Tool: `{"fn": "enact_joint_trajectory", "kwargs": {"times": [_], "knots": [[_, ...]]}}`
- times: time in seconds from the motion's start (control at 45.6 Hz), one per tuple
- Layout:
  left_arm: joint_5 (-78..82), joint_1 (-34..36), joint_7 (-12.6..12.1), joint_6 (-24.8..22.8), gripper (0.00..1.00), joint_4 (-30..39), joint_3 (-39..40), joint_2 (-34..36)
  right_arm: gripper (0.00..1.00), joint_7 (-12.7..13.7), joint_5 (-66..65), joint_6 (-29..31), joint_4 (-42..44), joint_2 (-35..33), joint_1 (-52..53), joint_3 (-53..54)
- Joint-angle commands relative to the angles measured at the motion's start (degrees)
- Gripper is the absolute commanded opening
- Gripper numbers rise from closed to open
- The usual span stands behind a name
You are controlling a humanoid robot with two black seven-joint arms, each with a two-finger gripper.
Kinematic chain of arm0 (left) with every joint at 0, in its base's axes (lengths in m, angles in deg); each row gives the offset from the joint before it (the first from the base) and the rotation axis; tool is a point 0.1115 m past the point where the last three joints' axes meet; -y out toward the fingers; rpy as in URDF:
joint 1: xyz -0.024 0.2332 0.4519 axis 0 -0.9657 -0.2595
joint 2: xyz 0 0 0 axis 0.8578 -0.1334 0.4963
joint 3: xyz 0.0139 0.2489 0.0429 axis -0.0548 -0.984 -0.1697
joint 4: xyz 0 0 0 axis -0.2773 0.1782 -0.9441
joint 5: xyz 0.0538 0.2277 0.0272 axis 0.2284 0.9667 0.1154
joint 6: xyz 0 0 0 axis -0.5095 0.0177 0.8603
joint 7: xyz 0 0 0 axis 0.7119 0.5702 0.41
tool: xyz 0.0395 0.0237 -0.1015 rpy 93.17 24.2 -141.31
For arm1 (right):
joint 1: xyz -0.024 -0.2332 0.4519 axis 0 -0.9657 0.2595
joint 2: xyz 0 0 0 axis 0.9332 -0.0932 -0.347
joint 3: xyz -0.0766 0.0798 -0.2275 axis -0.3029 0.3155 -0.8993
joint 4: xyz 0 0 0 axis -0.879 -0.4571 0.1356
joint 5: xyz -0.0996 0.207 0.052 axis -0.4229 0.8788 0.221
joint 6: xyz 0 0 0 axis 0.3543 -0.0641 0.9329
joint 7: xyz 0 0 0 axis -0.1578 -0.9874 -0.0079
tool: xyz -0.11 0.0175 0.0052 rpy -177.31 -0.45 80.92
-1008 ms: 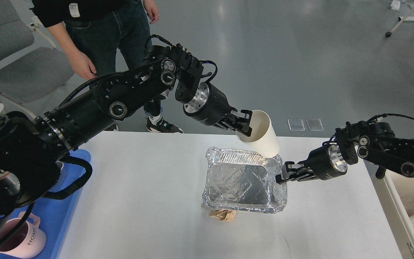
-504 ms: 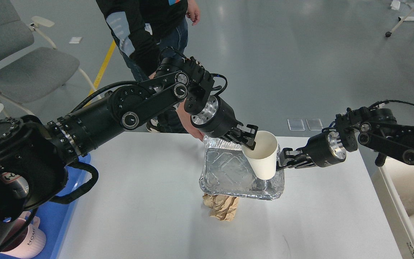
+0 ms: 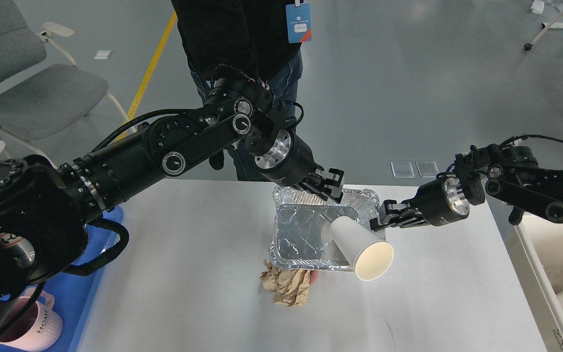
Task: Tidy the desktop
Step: 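Lower the paper cup into the foil tray and release it, then withdraw the left gripper back toward the blue tray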
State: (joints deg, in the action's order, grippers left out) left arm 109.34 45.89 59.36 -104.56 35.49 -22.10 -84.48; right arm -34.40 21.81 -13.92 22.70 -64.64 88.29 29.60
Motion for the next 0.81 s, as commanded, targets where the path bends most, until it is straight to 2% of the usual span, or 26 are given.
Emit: {"fn": "enact_joint_trajectory", "kwargs": {"times": [0.0, 0.088, 0.175, 0.241, 0.373, 0.504, 0.548, 0.657, 0.723, 0.789], "knots": [[-0.3, -0.1, 0.2, 0.0, 0.79, 0.0, 0.1, 0.3, 0.00, 0.0, 0.0, 0.0, 0.0, 0.0, 0.0, 0.0], [-0.6, -0.2, 0.3, 0.0, 0.89, 0.0, 0.4, 0.6, 0.00, 0.1, 0.0, 0.1, 0.0, -0.1, 0.0, 0.0], [-1.1, -0.4, 1.0, 0.0, 0.90, 0.0, 1.3, 1.9, 0.00, 0.0, 0.0, 0.1, -0.1, -0.3, 0.0, 0.0], [-3.8, -0.5, 0.1, 0.0, 0.91, -0.1, 2.6, 3.7, 0.00, 0.0, 0.0, 0.1, -0.1, -0.5, 0.0, 0.0], [-9.5, -1.0, 0.5, 0.0, 0.91, 0.2, 4.8, 7.6, 0.00, 0.0, 0.0, 0.1, -0.2, -0.9, -0.3, 0.0], [-10.7, -4.6, 1.4, 0.0, 0.91, 0.4, 11.9, 12.5, 0.00, 0.0, 0.0, 0.0, -0.2, -1.3, -0.3, 0.0], [-10.6, -6.0, 2.1, 0.0, 0.91, 0.7, 14.8, 13.5, 0.00, 0.0, 0.1, 0.0, -0.2, -1.4, -0.5, 0.0], [-10.3, -10.4, 6.7, 0.0, 0.93, 1.2, 21.7, 15.6, 0.00, 0.0, 0.1, 0.0, -0.2, -1.8, -0.9, 0.0], [-9.5, -12.6, 8.3, 0.3, 0.93, 1.4, 23.5, 16.7, 0.00, 0.0, 0.1, 0.0, -0.2, -2.3, -0.9, 0.0], [-8.4, -14.3, 9.4, 5.1, 0.93, 1.8, 24.4, 17.4, 0.00, 0.0, 0.1, 0.0, -0.2, -2.7, -0.9, 0.0]]}}
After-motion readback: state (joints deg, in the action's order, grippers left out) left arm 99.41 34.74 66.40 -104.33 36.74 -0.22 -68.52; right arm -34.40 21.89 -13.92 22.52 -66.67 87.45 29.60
